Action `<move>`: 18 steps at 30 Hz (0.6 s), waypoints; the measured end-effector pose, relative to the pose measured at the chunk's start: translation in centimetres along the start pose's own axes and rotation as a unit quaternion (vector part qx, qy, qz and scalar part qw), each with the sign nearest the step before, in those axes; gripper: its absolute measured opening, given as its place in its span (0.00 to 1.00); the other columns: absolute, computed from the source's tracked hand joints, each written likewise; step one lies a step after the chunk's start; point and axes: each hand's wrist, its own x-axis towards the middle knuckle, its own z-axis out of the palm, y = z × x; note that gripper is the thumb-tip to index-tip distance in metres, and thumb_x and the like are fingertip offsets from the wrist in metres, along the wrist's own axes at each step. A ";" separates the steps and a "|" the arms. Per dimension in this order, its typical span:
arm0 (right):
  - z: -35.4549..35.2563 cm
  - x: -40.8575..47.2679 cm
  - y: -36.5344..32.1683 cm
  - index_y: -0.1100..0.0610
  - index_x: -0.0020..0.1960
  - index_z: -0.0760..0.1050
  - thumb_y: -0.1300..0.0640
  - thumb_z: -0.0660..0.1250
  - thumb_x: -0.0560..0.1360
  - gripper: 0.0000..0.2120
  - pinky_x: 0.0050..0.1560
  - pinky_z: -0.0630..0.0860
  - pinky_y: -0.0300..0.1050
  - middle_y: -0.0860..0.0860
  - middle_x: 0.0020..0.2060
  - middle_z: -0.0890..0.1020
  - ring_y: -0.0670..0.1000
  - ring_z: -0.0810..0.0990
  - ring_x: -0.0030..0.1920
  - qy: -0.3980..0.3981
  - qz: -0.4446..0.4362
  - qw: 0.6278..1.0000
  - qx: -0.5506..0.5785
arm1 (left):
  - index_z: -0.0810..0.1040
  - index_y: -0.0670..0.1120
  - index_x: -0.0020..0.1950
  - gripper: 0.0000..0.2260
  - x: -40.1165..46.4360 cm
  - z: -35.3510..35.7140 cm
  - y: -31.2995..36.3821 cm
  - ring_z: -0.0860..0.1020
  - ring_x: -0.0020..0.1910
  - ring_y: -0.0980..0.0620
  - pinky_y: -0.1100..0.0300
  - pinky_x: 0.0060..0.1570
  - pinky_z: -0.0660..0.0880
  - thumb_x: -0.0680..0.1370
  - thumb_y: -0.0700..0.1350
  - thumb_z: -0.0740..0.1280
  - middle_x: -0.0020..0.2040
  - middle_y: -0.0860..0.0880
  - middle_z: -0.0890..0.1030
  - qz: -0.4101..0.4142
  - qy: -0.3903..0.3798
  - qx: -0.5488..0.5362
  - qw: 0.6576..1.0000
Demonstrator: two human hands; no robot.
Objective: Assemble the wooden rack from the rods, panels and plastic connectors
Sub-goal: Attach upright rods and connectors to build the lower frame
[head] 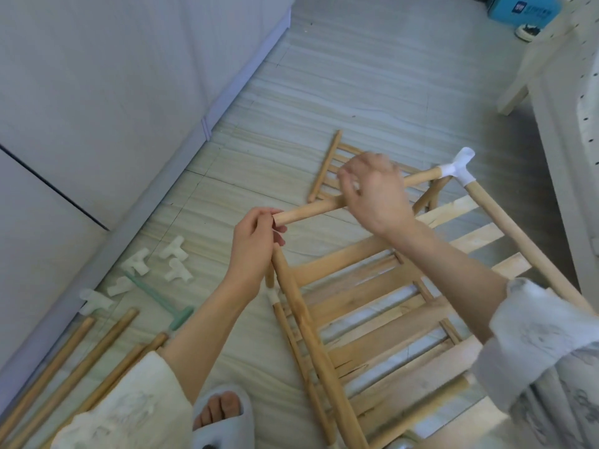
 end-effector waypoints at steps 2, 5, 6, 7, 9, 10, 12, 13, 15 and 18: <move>-1.1 0.6 2.9 0.61 0.54 0.77 0.54 0.55 0.78 0.15 0.61 0.62 0.53 0.57 0.55 0.77 0.60 0.72 0.58 0.038 0.067 0.994 -0.074 | 0.76 0.45 0.38 0.15 0.9 0.2 0.7 0.72 0.30 0.52 0.59 0.35 0.69 0.81 0.42 0.55 0.33 0.46 0.75 -0.007 0.010 0.012 1.000; -2.5 0.9 7.3 0.60 0.63 0.70 0.53 0.55 0.79 0.17 0.64 0.59 0.53 0.58 0.61 0.71 0.59 0.67 0.64 0.065 0.228 0.963 -0.126 | 0.77 0.46 0.35 0.20 2.4 0.3 1.8 0.73 0.31 0.50 0.57 0.37 0.70 0.81 0.50 0.54 0.32 0.46 0.76 0.010 0.008 0.105 0.994; -2.8 0.9 8.4 0.60 0.66 0.67 0.52 0.55 0.79 0.19 0.65 0.59 0.54 0.59 0.63 0.70 0.59 0.66 0.65 0.071 0.274 0.949 -0.137 | 0.77 0.47 0.34 0.19 2.8 0.5 2.2 0.73 0.31 0.50 0.57 0.39 0.70 0.81 0.50 0.55 0.32 0.47 0.76 0.017 -0.007 0.136 0.991; -3.2 0.9 9.3 0.61 0.68 0.64 0.51 0.55 0.79 0.22 0.66 0.59 0.55 0.59 0.65 0.68 0.60 0.65 0.66 0.076 0.309 0.937 -0.142 | 0.77 0.47 0.34 0.18 3.1 0.8 2.4 0.73 0.31 0.50 0.57 0.39 0.71 0.80 0.49 0.56 0.32 0.48 0.75 0.024 -0.027 0.152 0.988; -3.8 1.2 10.7 0.63 0.71 0.59 0.48 0.54 0.79 0.26 0.66 0.60 0.56 0.60 0.67 0.66 0.61 0.64 0.67 0.069 0.373 0.919 -0.109 | 0.77 0.47 0.34 0.16 3.4 1.4 2.3 0.73 0.29 0.52 0.59 0.36 0.71 0.80 0.47 0.58 0.31 0.49 0.75 0.037 -0.060 0.153 0.986; -4.1 1.6 11.3 0.63 0.70 0.61 0.46 0.52 0.80 0.26 0.65 0.62 0.56 0.60 0.67 0.67 0.61 0.66 0.67 0.058 0.405 0.910 -0.066 | 0.78 0.46 0.35 0.16 3.3 1.7 2.3 0.73 0.27 0.53 0.60 0.33 0.72 0.80 0.46 0.58 0.30 0.48 0.75 0.043 -0.065 0.146 0.986; -4.3 2.1 12.2 0.61 0.59 0.71 0.42 0.49 0.79 0.25 0.61 0.69 0.55 0.60 0.58 0.75 0.63 0.73 0.60 0.006 0.452 0.891 0.029 | 0.77 0.43 0.38 0.15 3.1 2.0 1.9 0.72 0.23 0.57 0.63 0.29 0.72 0.81 0.44 0.58 0.31 0.48 0.74 0.041 -0.058 0.099 0.993; -4.3 2.2 12.4 0.59 0.52 0.73 0.41 0.48 0.78 0.25 0.60 0.72 0.55 0.60 0.54 0.78 0.62 0.76 0.56 -0.013 0.458 0.887 0.055 | 0.77 0.42 0.40 0.14 3.0 2.0 1.7 0.72 0.23 0.57 0.64 0.28 0.73 0.81 0.43 0.57 0.32 0.47 0.73 0.035 -0.055 0.068 0.996; -4.1 2.2 12.5 0.56 0.44 0.72 0.40 0.46 0.76 0.23 0.58 0.73 0.54 0.58 0.48 0.81 0.61 0.78 0.51 -0.011 0.454 0.889 0.063 | 0.76 0.42 0.42 0.14 3.0 1.9 1.5 0.73 0.24 0.57 0.65 0.29 0.75 0.82 0.44 0.56 0.32 0.47 0.72 0.032 -0.060 0.044 0.997; -3.6 2.3 12.4 0.56 0.45 0.71 0.45 0.46 0.77 0.20 0.55 0.70 0.51 0.56 0.45 0.78 0.59 0.75 0.48 0.000 0.459 0.888 0.037 | 0.76 0.45 0.42 0.14 3.1 1.7 1.2 0.74 0.25 0.56 0.64 0.31 0.76 0.82 0.44 0.55 0.30 0.49 0.72 0.041 -0.072 0.058 0.995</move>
